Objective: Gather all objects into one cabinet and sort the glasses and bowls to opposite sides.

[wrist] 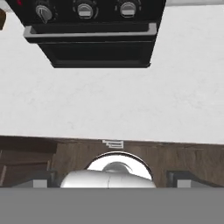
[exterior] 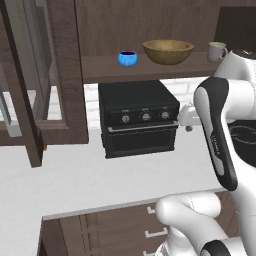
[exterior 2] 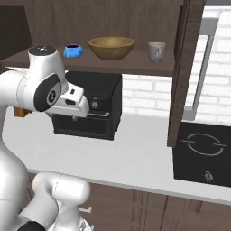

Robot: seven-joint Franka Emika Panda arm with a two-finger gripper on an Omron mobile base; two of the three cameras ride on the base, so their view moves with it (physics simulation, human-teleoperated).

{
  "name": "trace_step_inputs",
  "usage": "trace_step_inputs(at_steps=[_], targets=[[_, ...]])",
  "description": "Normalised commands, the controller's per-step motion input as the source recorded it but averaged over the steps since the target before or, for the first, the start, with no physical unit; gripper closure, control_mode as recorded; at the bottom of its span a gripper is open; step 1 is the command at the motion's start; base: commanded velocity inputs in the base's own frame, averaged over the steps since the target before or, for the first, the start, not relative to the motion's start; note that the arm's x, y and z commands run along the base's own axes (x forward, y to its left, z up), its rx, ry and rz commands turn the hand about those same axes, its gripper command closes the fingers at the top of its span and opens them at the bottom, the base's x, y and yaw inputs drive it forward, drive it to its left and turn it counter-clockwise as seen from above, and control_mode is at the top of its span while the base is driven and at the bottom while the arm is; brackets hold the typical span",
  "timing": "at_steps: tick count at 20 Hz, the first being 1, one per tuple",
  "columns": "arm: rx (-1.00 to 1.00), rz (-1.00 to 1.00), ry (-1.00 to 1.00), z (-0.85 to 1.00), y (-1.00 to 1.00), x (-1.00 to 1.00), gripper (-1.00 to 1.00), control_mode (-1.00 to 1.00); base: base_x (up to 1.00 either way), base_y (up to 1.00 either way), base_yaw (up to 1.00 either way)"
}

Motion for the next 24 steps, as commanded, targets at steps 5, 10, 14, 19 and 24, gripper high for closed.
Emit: trace_step_inputs(at_steps=[5, 10, 14, 19, 24], targets=[[-0.01, -0.1, 0.0, 0.27, 0.14, -0.29, -1.0, -1.0, 0.0, 0.0, 0.0], [0.0, -0.09, 0.0, 0.06, 0.0, -0.35, -1.0, -1.0, 0.0, 0.0, 0.0], [-0.01, -0.05, 0.0, 0.0, 0.0, -0.42, -1.0, -1.0, 0.0, 0.0, 0.0], [-0.06, -0.02, 0.0, 0.0, 0.03, -0.29, -1.0, -1.0, 0.0, 0.0, 0.0], [-0.04, 0.0, 0.0, 0.02, 0.0, -0.24, -1.0, -1.0, 0.0, 0.0, 0.0]])
